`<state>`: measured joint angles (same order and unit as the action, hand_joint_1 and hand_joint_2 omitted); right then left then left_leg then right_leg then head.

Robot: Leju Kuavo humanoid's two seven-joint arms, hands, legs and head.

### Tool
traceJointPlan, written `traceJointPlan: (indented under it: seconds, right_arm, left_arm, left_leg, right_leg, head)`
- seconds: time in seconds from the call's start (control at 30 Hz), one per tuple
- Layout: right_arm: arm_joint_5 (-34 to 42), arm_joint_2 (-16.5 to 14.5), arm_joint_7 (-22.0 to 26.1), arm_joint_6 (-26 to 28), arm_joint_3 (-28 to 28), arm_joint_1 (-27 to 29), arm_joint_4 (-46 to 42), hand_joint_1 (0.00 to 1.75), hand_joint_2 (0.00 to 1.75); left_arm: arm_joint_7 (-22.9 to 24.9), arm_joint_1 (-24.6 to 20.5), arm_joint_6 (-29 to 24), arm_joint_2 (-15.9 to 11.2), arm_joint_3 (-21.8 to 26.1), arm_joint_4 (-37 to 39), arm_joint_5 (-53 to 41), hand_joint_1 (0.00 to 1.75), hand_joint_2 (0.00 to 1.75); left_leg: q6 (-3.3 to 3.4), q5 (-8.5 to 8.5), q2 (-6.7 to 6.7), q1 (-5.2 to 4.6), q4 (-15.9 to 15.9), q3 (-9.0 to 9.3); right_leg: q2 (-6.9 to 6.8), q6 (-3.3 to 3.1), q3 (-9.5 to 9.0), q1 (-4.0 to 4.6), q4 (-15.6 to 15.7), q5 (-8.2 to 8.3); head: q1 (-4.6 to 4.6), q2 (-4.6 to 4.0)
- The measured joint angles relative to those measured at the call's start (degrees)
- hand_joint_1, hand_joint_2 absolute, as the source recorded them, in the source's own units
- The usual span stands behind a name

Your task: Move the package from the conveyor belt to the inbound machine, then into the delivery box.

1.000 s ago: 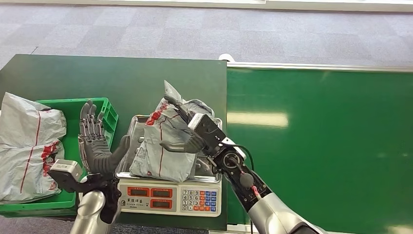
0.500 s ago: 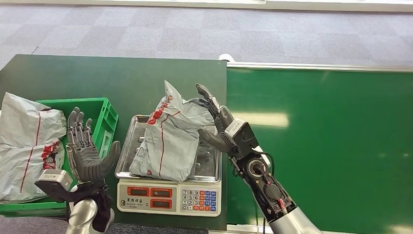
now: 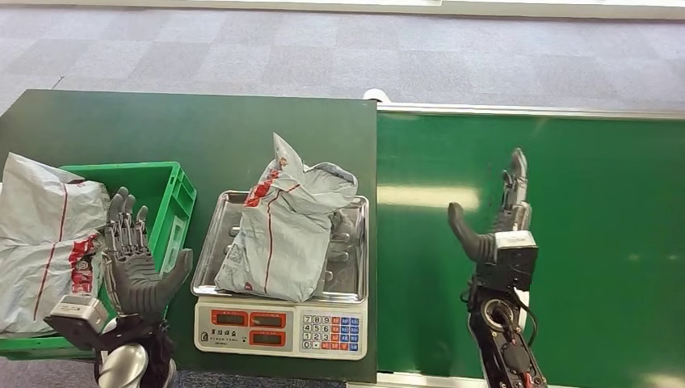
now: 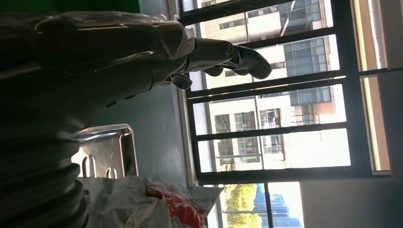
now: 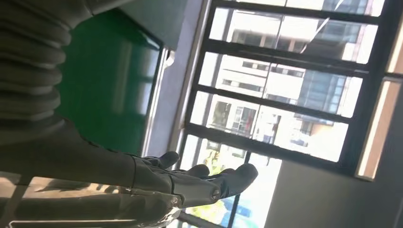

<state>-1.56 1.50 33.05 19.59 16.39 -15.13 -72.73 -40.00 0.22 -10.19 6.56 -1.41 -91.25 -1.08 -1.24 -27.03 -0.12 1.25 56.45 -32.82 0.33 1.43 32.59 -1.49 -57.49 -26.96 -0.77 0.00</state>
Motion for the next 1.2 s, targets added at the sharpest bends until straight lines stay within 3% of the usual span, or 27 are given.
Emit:
traceJointPlan:
  seconds: [0.13,0.37,0.53,0.7,0.97,1.2]
  right_arm:
    - [0.68,0.67,-0.09,-0.30,-4.36,4.10,-1.05,0.00,1.75]
    - [0.92,0.84,-0.31,-0.75,-6.46,5.74,-1.91,0.00,1.75]
    - [2.52,0.66,-2.14,-6.34,-6.90,8.72,-2.82,0.00,1.75]
    - [-0.11,-0.12,-3.39,-11.88,-7.01,11.96,-3.22,0.00,1.75]
    - [-2.52,-0.93,-4.45,-16.40,-7.63,13.87,-3.82,0.00,1.75]
    - [-3.33,-1.94,-5.07,-17.04,-9.58,16.52,-6.02,0.00,1.75]
  left_arm:
    - [0.19,1.03,1.13,-0.07,-0.07,0.00,-0.58,0.00,1.75]
    - [0.39,1.43,2.00,-0.14,-0.12,0.00,-0.66,0.00,1.75]
    - [1.23,2.06,7.47,-0.27,-0.38,0.00,-0.70,0.00,1.75]
    - [1.84,2.30,8.83,-0.22,-0.81,0.00,-4.09,0.00,1.75]
    - [4.05,1.04,2.19,-0.60,-3.89,0.62,-18.52,0.00,1.75]
    - [5.12,-1.19,0.02,-1.26,-8.12,2.04,-25.49,0.00,1.75]
  left_leg:
    - [0.00,0.00,0.11,0.00,-0.01,0.00]
    - [0.00,0.02,0.10,0.00,-0.01,0.05]
    - [0.00,0.00,0.07,0.00,0.00,0.03]
    - [-0.03,-0.03,0.08,0.01,-0.01,0.02]
    - [-0.01,-0.01,0.08,0.00,-0.01,0.06]
    - [-0.02,-0.03,0.08,0.00,-0.01,0.05]
  right_leg:
    - [0.05,0.00,0.01,0.01,0.00,0.00]
    - [0.05,0.00,-0.03,0.01,0.00,0.01]
    - [0.02,0.00,-0.03,0.00,0.00,0.00]
    - [0.03,-0.02,0.00,0.01,0.00,-0.02]
    - [0.03,-0.01,-0.03,0.00,0.00,-0.01]
    - [0.03,-0.02,-0.01,0.00,0.00,-0.02]
  head:
    - [-0.02,0.00]
    - [0.00,0.00]
    - [0.00,0.00]
    - [-0.01,0.00]
    - [0.00,0.00]
    - [-0.01,0.00]
